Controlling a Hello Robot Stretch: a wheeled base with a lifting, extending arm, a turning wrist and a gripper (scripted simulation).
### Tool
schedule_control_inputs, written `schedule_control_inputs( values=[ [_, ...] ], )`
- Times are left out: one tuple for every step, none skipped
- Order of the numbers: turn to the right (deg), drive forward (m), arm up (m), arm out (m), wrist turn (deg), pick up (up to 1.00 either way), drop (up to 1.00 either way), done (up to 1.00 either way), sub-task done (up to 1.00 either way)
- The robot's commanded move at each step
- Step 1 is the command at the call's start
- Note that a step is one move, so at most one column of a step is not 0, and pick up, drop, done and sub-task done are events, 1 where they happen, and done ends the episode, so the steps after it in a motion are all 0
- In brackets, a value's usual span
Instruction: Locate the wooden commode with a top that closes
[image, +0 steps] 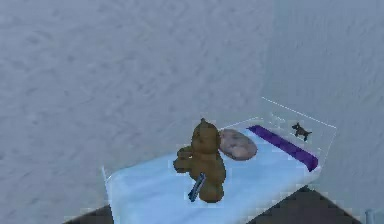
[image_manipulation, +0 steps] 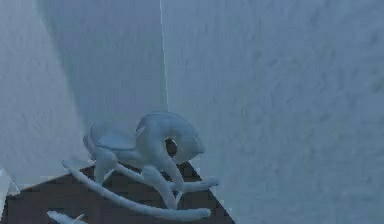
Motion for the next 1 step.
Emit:
schedule_control_inputs(
  values=[
    [-45.0, 0.0, 0.0, 0.0, 0.0, 0.0, 0.0, 0.0, 0.0]
  ],
)
